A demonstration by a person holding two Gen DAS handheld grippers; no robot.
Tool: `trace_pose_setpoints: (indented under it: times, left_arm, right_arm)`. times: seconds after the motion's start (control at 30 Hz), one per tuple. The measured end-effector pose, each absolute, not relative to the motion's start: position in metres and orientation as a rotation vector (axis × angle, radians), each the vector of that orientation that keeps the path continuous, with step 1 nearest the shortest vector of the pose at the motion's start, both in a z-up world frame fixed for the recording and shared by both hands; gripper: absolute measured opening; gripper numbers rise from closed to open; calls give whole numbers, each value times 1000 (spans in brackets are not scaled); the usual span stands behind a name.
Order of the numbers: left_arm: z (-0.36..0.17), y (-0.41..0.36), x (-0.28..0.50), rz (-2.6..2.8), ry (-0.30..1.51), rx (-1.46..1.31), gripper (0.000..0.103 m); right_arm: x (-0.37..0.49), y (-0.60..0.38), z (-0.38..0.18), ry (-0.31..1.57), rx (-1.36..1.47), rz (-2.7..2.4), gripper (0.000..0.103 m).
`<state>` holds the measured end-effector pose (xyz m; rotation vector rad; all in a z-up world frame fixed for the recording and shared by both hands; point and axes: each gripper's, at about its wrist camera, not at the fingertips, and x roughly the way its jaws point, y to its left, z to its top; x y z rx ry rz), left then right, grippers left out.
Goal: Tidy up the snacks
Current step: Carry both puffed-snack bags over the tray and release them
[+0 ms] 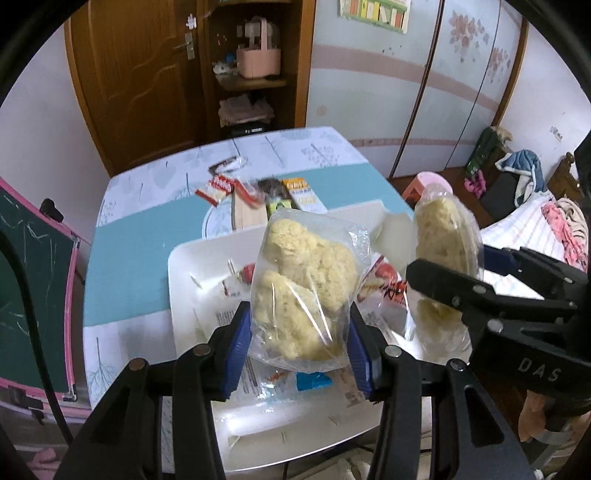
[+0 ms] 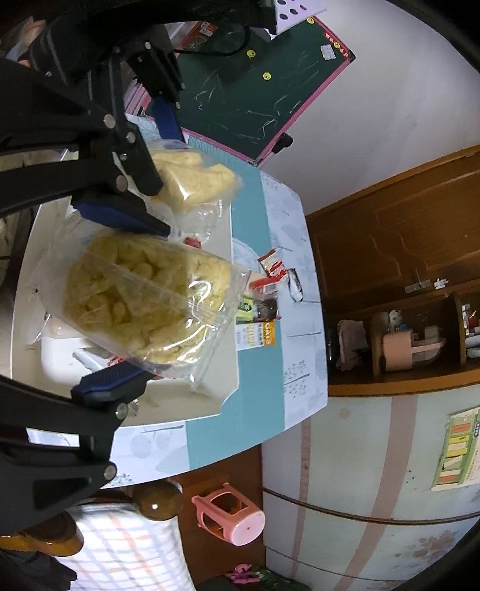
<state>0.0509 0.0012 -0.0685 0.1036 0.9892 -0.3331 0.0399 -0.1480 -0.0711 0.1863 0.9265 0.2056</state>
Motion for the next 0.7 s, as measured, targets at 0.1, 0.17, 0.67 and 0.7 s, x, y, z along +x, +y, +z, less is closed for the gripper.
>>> trace_pose_setpoints:
  times: [0.1, 0.17, 0.67, 0.7]
  left_arm:
    - [-77, -2, 51, -335, 1021, 101, 47]
    - [-79, -2, 52, -327, 1026, 97, 47]
    - [-87, 2, 64, -267, 1052, 55, 94]
    - [-88, 3, 64, -264, 1052, 55, 94]
  right_arm:
    - [42, -150, -78, 942, 193, 199, 64]
    - [44, -150, -82, 953, 198, 200, 64]
    - [55, -156, -96, 975, 244, 155, 94]
    - [56, -157, -96, 971, 247, 155, 95]
